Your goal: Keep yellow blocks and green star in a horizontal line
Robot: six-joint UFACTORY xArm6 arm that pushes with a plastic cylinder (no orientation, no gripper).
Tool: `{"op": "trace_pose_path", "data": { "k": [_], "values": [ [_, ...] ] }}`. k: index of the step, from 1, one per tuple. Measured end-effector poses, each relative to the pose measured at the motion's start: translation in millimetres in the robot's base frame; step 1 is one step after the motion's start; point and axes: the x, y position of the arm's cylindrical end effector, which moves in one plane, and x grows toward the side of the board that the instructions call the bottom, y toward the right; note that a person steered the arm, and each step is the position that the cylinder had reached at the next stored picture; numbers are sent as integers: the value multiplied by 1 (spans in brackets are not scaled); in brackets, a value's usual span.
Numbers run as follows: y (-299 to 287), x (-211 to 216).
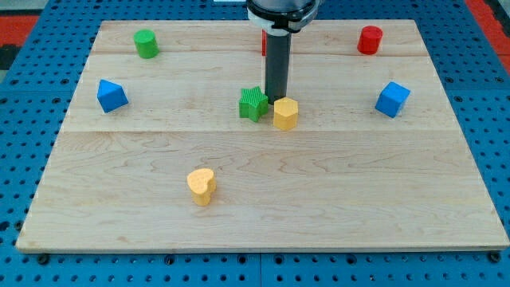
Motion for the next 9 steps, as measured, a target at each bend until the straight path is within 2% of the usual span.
{"op": "trace_pose_path", "data": {
  "k": [2, 3, 4, 6, 7, 8, 9],
  "values": [
    [1, 1],
    [5, 25],
    [23, 69],
    [115, 133],
    [136, 126],
    [98, 59],
    [28, 60]
  ]
}}
